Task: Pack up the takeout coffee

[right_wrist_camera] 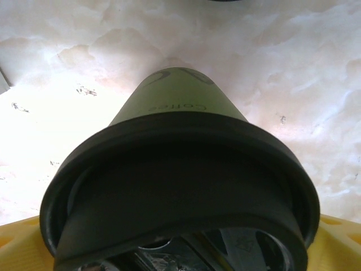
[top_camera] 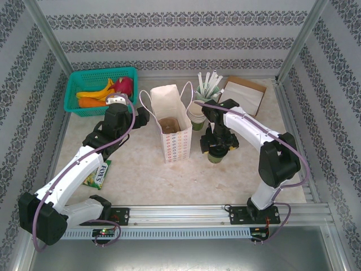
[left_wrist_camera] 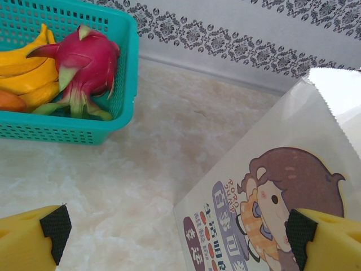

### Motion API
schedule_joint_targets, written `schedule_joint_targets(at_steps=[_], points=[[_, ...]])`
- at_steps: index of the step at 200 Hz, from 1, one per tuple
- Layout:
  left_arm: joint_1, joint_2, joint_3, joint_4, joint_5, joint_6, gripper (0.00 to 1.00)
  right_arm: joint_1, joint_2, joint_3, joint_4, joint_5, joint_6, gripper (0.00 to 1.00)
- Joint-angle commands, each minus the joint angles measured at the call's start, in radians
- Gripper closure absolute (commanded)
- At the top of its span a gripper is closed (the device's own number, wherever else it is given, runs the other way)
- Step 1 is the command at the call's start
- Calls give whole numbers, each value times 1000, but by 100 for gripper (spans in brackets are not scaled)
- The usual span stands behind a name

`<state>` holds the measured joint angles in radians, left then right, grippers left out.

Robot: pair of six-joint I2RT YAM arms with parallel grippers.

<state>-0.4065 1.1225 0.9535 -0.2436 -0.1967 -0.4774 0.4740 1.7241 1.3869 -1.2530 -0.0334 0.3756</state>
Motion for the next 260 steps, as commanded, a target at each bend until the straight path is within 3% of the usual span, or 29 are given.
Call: schedule_joint_targets(at_steps=[1, 59, 113, 168, 209, 260], points=[[-10, 3, 13, -25, -21, 20, 0, 9, 2, 5, -7, 33, 12, 2], [-10, 2, 13, -25, -23, 21, 0, 6, -4, -11, 23, 30, 12, 7], [-10, 2, 13, -25, -24, 23, 0, 4, -11, -33, 33, 36, 11, 4], [-11, 0, 16, -28, -27, 22, 0, 3, -50, -45, 44, 58, 18, 14], [-10, 1, 33, -47, -33, 33, 0, 3, -86, -48, 11, 58, 2, 16], [67, -39, 65, -63, 25, 15, 0, 5, -160, -67, -66, 49, -19, 19]])
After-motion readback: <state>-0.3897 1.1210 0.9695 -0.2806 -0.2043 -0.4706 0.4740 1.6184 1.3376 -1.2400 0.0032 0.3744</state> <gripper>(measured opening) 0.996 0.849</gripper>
